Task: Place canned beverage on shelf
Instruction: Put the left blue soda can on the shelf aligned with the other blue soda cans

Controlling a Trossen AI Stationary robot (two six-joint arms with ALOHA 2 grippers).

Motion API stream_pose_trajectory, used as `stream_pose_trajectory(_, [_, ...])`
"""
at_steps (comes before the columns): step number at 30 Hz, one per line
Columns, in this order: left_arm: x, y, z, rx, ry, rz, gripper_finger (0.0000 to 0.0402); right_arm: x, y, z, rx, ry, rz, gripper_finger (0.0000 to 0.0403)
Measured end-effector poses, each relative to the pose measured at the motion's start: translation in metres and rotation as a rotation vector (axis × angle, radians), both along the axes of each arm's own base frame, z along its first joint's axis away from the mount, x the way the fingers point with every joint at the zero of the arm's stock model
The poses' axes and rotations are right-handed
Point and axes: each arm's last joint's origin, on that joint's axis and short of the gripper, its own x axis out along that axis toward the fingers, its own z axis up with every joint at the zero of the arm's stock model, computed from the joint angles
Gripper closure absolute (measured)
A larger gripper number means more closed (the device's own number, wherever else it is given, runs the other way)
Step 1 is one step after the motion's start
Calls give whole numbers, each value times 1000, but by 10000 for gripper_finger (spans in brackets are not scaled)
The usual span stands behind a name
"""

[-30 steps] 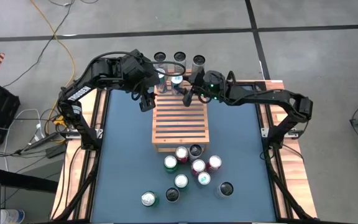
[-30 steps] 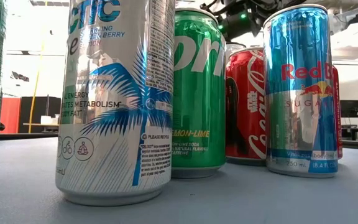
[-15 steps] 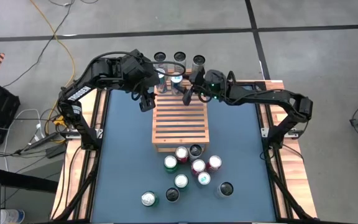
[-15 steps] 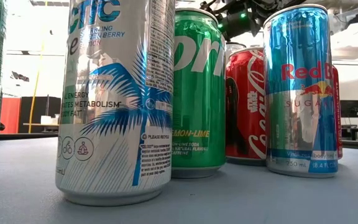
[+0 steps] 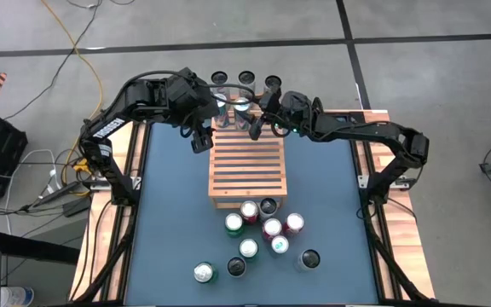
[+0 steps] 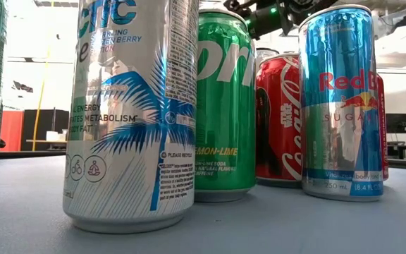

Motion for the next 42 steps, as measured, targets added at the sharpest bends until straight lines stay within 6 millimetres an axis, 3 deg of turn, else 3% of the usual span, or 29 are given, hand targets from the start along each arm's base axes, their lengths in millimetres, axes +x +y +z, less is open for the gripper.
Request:
stream_pose_trajectory(17, [0,0,0,0,0,0,152,0,0,2,-63,16,-15,142])
stream_pose_trajectory(28, [0,0,0,-12,-10,17,152,0,-4,17,-129,-40,-25,142])
stream_pose_trajectory(33, [0,0,0,-18,-13,20,152,-1,13,38,-158,-54,14,143])
stream_pose_trajectory(37, [0,0,-1,-30,-11,27,152,-16,37,62,-157,-47,43,160])
stream_pose_trajectory(39, [0,0,0,-31,-13,29,152,-17,48,59,-155,12,52,186])
stream_pose_trajectory(42, [0,0,0,-32,-14,29,152,-15,59,37,-126,121,70,245])
